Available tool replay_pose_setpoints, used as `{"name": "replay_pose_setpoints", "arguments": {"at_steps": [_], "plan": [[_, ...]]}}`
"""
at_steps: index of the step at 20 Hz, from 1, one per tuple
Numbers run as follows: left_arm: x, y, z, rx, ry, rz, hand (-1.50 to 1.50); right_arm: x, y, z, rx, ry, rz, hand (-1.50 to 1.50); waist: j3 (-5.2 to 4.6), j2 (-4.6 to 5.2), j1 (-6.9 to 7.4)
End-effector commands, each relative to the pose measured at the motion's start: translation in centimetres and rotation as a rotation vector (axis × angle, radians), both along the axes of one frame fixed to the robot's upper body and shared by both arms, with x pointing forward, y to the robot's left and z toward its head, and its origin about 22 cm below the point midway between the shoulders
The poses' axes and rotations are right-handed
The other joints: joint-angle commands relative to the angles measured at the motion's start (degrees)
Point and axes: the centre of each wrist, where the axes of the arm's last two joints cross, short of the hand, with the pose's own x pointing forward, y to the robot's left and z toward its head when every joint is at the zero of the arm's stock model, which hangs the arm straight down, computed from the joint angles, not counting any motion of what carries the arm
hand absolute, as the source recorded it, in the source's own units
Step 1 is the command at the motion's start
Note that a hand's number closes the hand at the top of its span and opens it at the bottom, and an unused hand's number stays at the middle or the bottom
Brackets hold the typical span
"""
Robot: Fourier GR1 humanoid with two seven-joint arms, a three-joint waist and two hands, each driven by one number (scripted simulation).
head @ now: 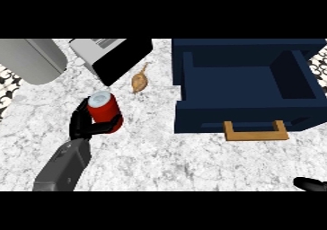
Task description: Pick up the can, place it into the drawer and close the drawer
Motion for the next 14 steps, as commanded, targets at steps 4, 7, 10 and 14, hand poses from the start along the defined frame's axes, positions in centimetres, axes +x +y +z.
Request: {"name": "replay_pose_setpoints", "arguments": {"at_steps": [4, 7, 10, 14], "plan": [[1.6, -1.4, 1.3, -0.039, -0.06, -0.09, 1.5, -1.1, -0.3, 0.3, -0.004, -0.01, 0.006, -1.5, 0.02, -0.03, -0.23], [2.0, -4.1, 1.3, -0.042, -0.044, -0.197, 1.5, -0.8, 0.9, 0.1, 0.005, -0.022, -0.007, -1.5, 0.05, -0.16, 0.17], [3.1, -5.8, 2.3, -0.018, -0.09, -0.232, 1.5, 0.2, -1.0, 1.1, -0.016, -0.023, -0.013, -1.5, 0.03, -0.01, -0.05], [5.2, -8.1, 5.4, -0.043, -0.065, -0.294, 1.5, -0.4, 0.0, -0.1, -0.018, -0.015, -0.039, -1.5, 0.11, -0.46, 0.95]]}}
